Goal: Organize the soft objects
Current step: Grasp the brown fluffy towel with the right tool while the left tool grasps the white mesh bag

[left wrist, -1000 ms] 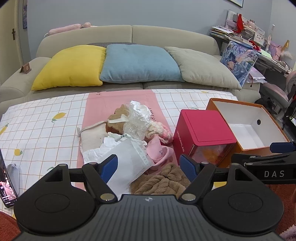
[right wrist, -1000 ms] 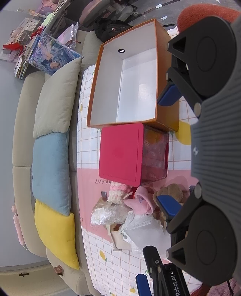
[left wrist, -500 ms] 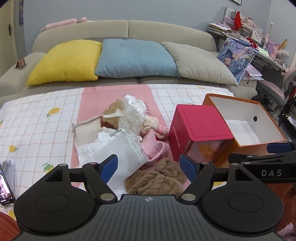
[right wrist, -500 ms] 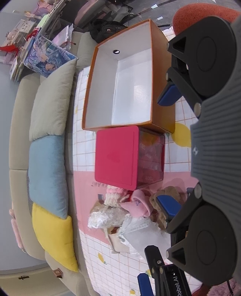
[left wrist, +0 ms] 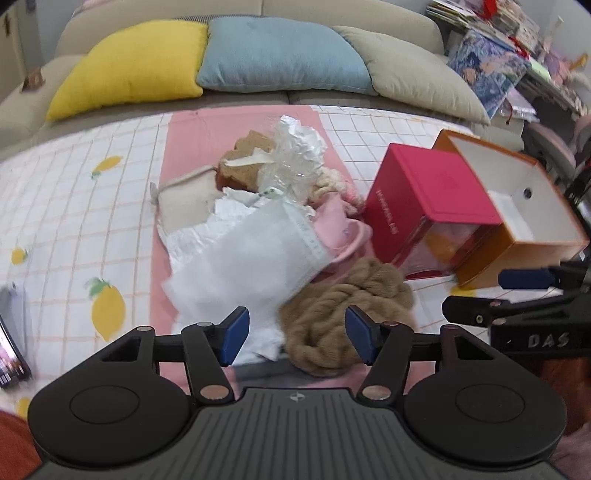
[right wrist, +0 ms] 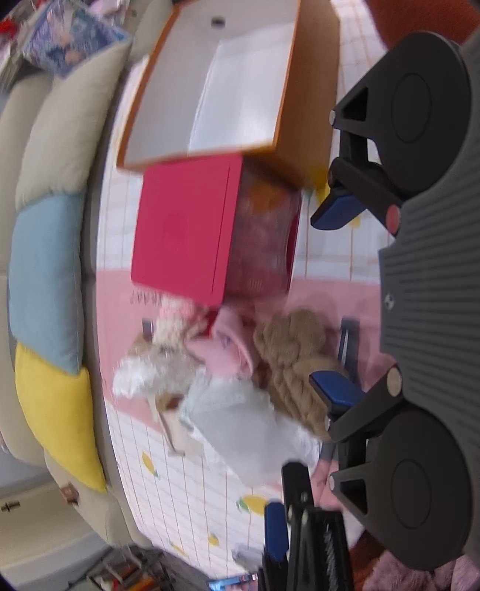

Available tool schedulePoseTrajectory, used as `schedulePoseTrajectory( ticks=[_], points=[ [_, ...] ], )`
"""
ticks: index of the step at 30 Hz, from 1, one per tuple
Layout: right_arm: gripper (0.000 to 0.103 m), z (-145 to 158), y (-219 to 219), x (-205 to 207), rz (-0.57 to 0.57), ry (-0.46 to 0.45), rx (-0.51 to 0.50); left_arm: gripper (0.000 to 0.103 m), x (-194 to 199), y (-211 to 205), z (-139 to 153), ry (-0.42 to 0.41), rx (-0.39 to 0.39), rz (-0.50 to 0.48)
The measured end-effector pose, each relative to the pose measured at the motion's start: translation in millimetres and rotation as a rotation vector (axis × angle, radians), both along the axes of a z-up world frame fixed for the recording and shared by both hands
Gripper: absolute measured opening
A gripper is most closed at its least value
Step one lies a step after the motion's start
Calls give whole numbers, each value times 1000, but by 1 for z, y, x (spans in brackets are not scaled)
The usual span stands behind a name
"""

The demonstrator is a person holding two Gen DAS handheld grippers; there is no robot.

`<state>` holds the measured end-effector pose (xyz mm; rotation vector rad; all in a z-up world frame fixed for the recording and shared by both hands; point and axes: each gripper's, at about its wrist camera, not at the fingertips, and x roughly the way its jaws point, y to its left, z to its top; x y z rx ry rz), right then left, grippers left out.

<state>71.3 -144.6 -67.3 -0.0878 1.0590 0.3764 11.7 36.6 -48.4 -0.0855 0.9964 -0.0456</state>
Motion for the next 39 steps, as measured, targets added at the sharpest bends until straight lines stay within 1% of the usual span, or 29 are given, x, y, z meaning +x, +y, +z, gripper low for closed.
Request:
schedulePoseTrajectory(
  ticks=[2,6,7,8,10,12,13,15,17,22,25,26,27,29,30,31,32,33,34,35,36,37,38,39],
  points=[
    [82,-5,9,6,16,22,20,71,3,1,-6,-5,51,-9],
    [84,-22,30,18,15,69,-12,71,6,2,-14,-37,143,-54],
    [87,-25,33,21,12,87,-14,72,7,2,-16,-44,172,-72],
    [89,-30,36,23,7,107,-16,73,8,1,-19,-58,204,-94],
    [90,-38,39,29,-7,147,-15,83,11,-2,-25,-90,269,-143],
    [90,-44,40,33,-22,176,-7,85,14,-6,-32,-92,322,-198],
    [90,-47,39,35,-33,191,-6,87,15,-7,-36,-84,336,-222],
    [90,-52,39,40,-51,210,9,87,18,-11,-45,-60,358,-249],
    [90,-55,39,43,-63,219,17,87,20,-15,-53,-54,387,-271],
    [89,-62,39,46,-71,247,37,87,34,-20,-74,-35,445,-264],
    [89,-65,38,48,-78,256,51,87,39,-24,-83,-40,506,-270],
    [89,-65,38,48,-78,256,56,86,40,-24,-85,-41,513,-268],
    [87,-66,39,49,-76,256,59,82,41,-24,-86,-41,507,-265],
    [78,-66,40,48,-64,249,71,73,44,-21,-86,-32,479,-255],
    [75,-65,41,48,-57,246,81,62,44,-19,-85,-24,469,-247],
    [68,-64,40,47,-47,241,90,50,44,-18,-84,-16,456,-240],
    [65,-64,40,45,-37,232,88,44,44,-16,-83,-11,442,-232],
    [63,-63,41,44,-25,222,81,30,44,-15,-83,-10,435,-225],
    [57,-63,41,43,-12,216,78,21,43,-15,-82,-11,439,-223],
    [52,-62,41,41,-3,211,77,17,43,-14,-81,-16,438,-222],
    [49,-60,41,41,3,204,76,8,42,-15,-80,-17,433,-220],
    [42,-59,40,40,10,198,78,3,42,-14,-78,-20,424,-214],
    [31,-57,39,39,13,194,80,2,42,-13,-77,-25,419,-205],
    [22,-54,38,39,11,184,75,1,41,-13,-74,-30,421,-197]
  ],
)
